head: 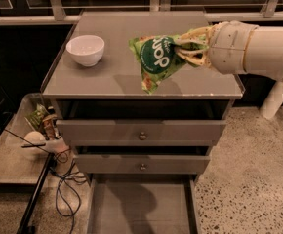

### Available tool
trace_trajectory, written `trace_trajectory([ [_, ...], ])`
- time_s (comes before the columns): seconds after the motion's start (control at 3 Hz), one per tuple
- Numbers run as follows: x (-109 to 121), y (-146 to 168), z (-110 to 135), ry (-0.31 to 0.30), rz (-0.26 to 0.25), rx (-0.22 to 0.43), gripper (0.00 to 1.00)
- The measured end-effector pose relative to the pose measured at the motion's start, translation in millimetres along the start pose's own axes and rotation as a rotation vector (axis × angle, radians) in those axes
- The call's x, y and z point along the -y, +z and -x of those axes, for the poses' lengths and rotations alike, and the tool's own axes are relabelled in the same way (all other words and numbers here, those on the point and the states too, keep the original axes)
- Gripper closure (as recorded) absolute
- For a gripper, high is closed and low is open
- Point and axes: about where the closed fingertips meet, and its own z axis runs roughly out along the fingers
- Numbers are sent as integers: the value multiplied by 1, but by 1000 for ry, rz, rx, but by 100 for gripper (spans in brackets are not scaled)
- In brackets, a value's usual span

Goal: Pick green rice chip bag from bottom drawer and place on counter

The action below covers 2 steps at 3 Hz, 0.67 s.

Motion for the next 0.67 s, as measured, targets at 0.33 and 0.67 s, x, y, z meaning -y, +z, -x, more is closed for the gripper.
trace_trajectory([
  [0.33,0,0,0,-1,0,0,100],
  [0.67,8,15,-17,12,-36,-25,100],
])
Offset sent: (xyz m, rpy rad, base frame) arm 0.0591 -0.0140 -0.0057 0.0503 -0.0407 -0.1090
